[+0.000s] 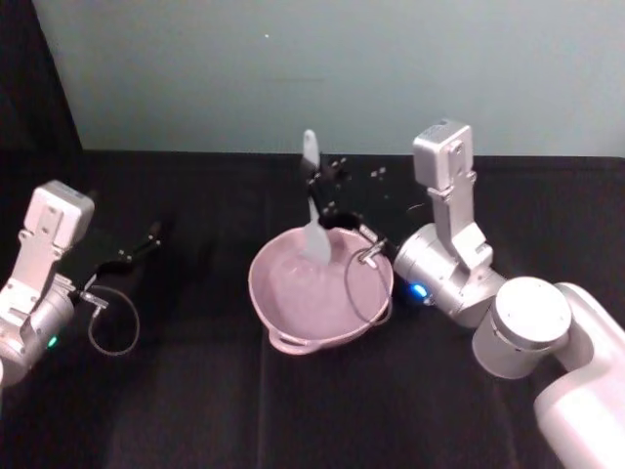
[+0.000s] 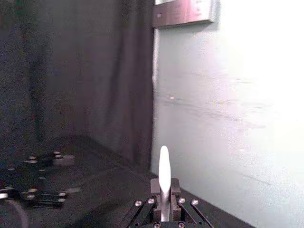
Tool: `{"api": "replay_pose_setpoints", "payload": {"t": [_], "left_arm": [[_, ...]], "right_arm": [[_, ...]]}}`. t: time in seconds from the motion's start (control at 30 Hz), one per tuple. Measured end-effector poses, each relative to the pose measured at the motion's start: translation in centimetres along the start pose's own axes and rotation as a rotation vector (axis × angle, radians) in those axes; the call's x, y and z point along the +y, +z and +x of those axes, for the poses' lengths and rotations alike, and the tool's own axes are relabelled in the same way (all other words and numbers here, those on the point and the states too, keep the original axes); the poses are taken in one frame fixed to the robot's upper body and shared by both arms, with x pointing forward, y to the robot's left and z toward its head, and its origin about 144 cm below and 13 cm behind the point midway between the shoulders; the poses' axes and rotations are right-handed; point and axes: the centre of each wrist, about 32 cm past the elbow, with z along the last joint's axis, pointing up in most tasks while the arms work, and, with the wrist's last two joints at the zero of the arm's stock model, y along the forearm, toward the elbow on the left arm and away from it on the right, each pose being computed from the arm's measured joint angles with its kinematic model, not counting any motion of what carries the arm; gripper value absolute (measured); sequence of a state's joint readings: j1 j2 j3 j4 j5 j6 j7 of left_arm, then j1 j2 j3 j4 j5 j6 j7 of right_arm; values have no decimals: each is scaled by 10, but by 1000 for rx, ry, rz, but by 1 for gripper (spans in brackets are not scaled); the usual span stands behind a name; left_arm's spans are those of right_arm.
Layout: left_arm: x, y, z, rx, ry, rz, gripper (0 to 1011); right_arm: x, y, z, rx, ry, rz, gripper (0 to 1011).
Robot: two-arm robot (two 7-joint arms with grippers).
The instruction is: Use the one hand to pick up the spoon and stir the clear water in the bowl.
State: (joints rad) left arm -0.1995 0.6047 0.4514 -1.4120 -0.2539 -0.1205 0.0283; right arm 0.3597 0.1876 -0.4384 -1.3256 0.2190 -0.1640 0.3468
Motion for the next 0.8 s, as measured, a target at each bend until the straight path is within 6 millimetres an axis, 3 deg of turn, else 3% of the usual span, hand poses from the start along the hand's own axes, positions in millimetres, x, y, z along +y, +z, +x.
{"api": "replay_pose_setpoints", "payload": {"t": [0.17, 0.33, 0.57, 0.8], "left_arm": [[0, 0, 0, 0, 0, 0, 1011], [0, 0, 0, 0, 0, 0, 1011], [0, 0, 0, 0, 0, 0, 1011], [0, 0, 0, 0, 0, 0, 1011]], "right_arm": [[-10, 1, 15, -33, -31, -16, 119], [-26, 4, 18, -38, -1, -42, 119], [-44, 13, 5, 4, 80, -53, 119], [-41, 18, -16, 63, 162, -56, 120]]}}
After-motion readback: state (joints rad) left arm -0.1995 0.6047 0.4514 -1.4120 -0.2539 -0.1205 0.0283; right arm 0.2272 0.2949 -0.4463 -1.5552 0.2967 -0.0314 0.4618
